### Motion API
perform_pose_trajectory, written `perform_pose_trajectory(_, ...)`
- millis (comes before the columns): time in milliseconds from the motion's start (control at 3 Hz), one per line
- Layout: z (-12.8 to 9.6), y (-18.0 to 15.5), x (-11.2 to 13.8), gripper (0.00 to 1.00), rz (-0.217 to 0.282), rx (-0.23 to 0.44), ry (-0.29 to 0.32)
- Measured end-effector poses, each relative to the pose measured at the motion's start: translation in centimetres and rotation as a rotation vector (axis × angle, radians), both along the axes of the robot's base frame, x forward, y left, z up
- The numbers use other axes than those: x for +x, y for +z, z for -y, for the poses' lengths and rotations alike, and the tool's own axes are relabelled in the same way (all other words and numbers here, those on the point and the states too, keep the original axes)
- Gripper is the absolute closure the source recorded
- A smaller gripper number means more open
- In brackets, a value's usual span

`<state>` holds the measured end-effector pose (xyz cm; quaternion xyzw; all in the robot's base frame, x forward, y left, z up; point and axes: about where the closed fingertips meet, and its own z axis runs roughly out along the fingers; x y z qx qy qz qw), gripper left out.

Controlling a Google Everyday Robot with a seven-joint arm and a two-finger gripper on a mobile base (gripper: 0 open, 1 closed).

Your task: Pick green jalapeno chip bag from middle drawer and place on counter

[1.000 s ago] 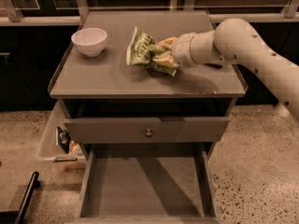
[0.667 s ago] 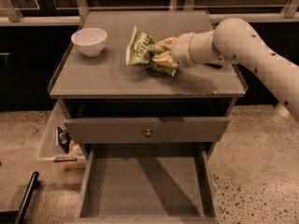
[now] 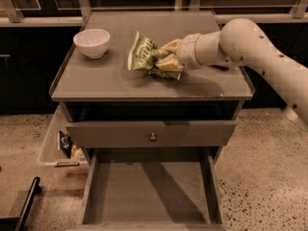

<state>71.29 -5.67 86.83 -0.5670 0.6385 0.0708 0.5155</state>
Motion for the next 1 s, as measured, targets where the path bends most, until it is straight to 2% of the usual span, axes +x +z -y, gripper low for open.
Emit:
perform_pose_trajectory(333,0.00,0.00,0.00,0.12,0.000,0.000,0.000)
perform_pose_trajectory(667,0.00,0.00,0.00,0.00,0.000,0.000,0.000)
perform_pose_trajectory(1000,-0.01,0.00,0.00,0.00,0.000,0.000,0.000)
